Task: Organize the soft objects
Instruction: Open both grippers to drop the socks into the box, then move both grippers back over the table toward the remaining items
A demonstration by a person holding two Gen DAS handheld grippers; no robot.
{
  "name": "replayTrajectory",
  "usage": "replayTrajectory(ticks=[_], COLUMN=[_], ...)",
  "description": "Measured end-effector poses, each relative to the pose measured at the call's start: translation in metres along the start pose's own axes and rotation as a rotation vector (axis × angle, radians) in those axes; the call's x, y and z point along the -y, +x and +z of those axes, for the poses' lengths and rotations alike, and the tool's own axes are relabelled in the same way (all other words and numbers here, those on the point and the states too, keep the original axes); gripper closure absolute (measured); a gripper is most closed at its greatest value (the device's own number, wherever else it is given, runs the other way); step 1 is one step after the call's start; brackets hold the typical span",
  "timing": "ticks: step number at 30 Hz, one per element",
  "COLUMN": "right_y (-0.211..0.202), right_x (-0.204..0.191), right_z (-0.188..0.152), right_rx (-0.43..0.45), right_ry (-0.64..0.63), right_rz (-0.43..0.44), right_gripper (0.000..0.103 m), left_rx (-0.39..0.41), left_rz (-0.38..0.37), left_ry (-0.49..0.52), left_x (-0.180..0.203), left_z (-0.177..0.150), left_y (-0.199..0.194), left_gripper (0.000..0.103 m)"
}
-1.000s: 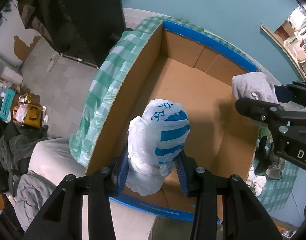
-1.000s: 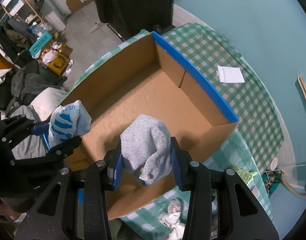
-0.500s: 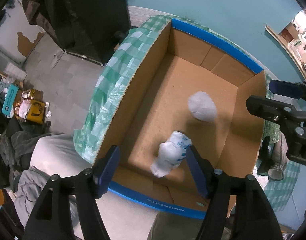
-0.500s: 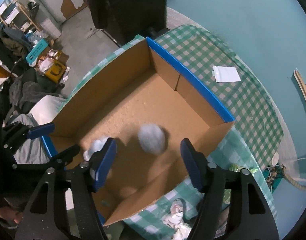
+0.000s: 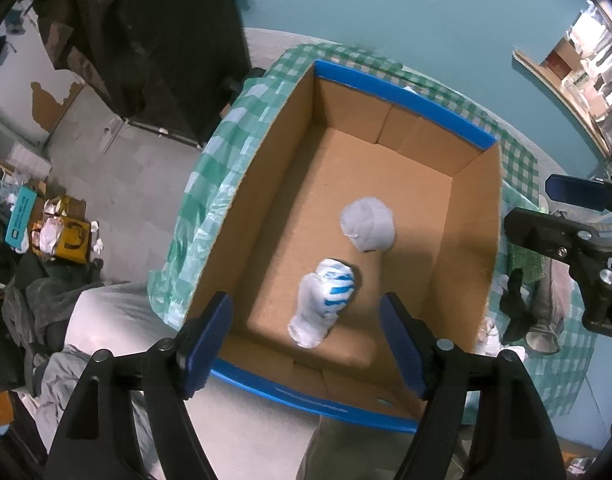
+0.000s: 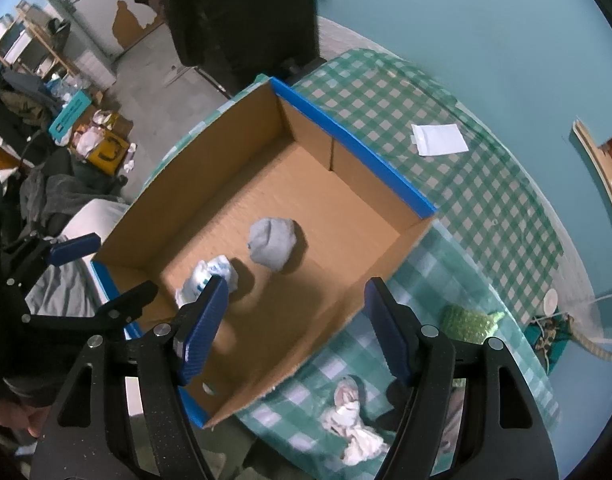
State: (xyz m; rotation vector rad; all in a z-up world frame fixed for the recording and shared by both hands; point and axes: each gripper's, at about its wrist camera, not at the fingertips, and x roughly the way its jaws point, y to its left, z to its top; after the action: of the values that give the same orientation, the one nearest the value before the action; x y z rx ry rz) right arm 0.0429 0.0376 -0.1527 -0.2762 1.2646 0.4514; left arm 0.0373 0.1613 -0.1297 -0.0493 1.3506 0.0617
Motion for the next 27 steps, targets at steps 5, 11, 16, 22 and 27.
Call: replayTrajectory(ticks=[5, 11, 16, 22, 27], right_y=[-0.013, -0.026, -0.035, -0.041, -0.043], right_x=[0.011, 0.027, 0.042, 0.061, 0.080], right_z=[-0.010, -0.025, -0.039, -0.060, -0.080], right_rx=[0.014, 0.024, 0.027, 0.018, 0.000], right_ry=[0.027, 0.062, 0.090, 0.133, 0.169], right_rz=[-0.006, -0.015, -0.020, -0.037, -0.047], right_gripper=[0.029, 0.028, 0.027, 0.026, 0.025], left_rx=[0.012, 0.008, 0.012, 0.016, 0.019], left_rz=[-0.009, -0.005, -0.008, -0.010, -0.011], left_ry=[0.020, 0.060, 0.090, 0.138, 0.192], left_x=[0.013, 0.031, 0.045, 0.066, 0.087], left_z=[-0.002, -0.006, -0.010, -0.014, -0.018], left_y=[-0.009, -0.012, -0.019, -0.023, -0.026], left_gripper=[0.026, 0.026, 0.025, 0.024, 0.024])
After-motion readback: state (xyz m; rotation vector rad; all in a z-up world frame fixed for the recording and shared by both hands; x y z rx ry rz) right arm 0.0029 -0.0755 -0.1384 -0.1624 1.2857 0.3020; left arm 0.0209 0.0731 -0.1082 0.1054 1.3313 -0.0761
